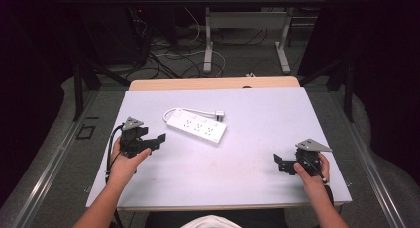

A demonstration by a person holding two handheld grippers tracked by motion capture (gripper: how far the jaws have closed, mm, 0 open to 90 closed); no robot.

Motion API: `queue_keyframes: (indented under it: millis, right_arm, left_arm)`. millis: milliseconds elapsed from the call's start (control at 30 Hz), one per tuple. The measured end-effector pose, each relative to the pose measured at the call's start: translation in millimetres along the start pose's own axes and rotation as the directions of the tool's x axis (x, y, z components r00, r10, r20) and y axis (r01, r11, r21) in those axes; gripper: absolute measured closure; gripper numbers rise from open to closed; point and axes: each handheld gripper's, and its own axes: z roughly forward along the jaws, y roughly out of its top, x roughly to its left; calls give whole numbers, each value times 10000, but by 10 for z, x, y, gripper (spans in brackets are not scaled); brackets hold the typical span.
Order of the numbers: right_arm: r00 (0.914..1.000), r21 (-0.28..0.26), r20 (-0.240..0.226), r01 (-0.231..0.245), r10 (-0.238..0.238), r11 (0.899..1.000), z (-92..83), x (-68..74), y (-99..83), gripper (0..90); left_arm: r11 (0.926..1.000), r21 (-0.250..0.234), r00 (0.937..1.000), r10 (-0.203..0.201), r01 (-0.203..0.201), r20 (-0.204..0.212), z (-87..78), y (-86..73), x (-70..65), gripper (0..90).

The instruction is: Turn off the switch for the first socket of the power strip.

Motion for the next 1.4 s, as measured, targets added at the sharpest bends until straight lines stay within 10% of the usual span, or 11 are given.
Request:
queue_keyframes:
  millis: [1400]
  right_arm:
    - [10000, 48, -4, -83, 83, 10000, 5, 2, -3, 0]
  left_arm:
    - [9951, 284, 9945, 937, -951, 461, 234, 643, -526, 386]
